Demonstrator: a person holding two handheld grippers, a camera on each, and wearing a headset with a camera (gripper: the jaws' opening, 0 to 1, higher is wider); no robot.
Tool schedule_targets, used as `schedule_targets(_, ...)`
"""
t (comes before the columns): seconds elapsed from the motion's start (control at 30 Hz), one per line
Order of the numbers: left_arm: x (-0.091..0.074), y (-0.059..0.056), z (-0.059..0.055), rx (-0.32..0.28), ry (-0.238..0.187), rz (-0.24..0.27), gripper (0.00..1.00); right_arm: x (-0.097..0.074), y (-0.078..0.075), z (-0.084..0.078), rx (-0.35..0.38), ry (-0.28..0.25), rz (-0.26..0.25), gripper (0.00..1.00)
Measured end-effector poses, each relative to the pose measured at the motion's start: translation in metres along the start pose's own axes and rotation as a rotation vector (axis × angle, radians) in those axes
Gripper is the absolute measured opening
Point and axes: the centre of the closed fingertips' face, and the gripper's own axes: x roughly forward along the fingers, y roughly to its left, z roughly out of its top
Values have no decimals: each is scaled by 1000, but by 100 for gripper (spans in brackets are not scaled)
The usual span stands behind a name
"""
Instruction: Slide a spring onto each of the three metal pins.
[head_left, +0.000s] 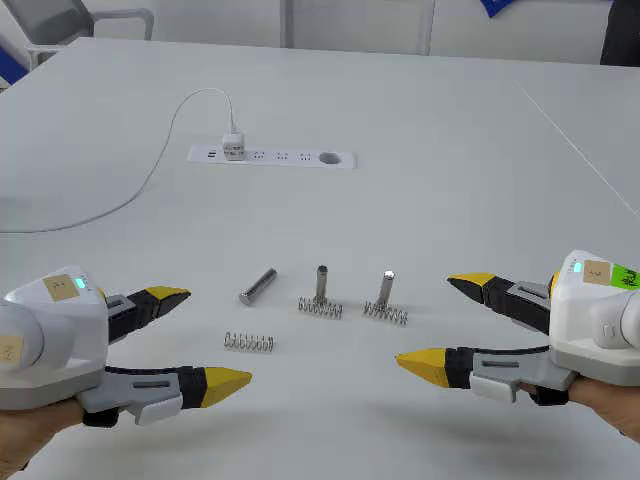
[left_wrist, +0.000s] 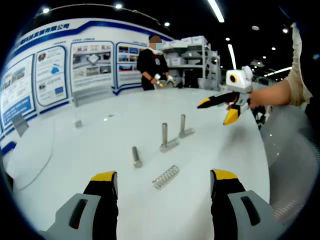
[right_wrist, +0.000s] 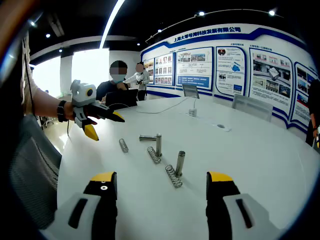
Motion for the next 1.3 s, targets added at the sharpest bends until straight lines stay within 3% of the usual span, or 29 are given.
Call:
schedule_targets(0.83, 0, 2, 0, -3, 6, 2, 76, 0, 1, 1, 1, -2, 2, 74)
schedule_targets(1.3, 5, 16, 16, 5, -4, 14, 73, -1, 0, 3, 3, -6, -5, 74)
